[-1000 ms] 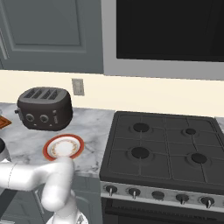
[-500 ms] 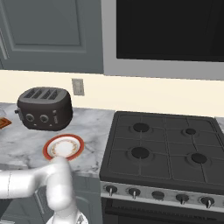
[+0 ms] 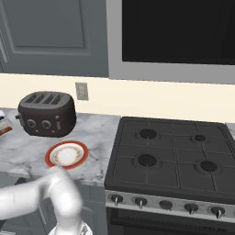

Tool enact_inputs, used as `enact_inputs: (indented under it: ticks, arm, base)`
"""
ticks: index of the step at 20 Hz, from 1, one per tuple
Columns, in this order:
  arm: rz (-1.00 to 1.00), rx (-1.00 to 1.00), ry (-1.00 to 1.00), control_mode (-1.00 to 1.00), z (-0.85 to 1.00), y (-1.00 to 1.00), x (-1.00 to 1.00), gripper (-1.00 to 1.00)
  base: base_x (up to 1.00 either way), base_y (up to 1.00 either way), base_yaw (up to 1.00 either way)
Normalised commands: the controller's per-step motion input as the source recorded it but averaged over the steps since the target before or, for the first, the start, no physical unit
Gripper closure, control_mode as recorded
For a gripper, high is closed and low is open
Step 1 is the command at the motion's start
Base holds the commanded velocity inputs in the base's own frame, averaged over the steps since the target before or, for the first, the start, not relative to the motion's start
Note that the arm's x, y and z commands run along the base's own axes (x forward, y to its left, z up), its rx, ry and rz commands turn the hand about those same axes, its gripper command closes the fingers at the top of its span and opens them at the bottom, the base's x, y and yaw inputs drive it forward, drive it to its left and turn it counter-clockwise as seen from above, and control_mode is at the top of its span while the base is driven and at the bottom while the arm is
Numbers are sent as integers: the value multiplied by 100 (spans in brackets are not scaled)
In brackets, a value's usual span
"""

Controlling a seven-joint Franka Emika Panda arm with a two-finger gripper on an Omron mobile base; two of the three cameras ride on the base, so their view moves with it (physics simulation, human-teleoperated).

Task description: Pick up the knife from the drawer and place it on the cutting board. Then place the meat from the plate to the cutting board.

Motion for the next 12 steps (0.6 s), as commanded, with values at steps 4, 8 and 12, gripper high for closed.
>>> enact_inputs:
  ticks: [4,8,12]
  arm:
    - [-7,3,-7,-100,27,-42,-34,-100]
    - [-6,1,-7,-100,22,-38,-33,-100]
    - [-4,2,-9,-100,12,-22,-26,-100]
  base:
    - [0,0,0]
    - [0,0,0]
    - [0,0,0]
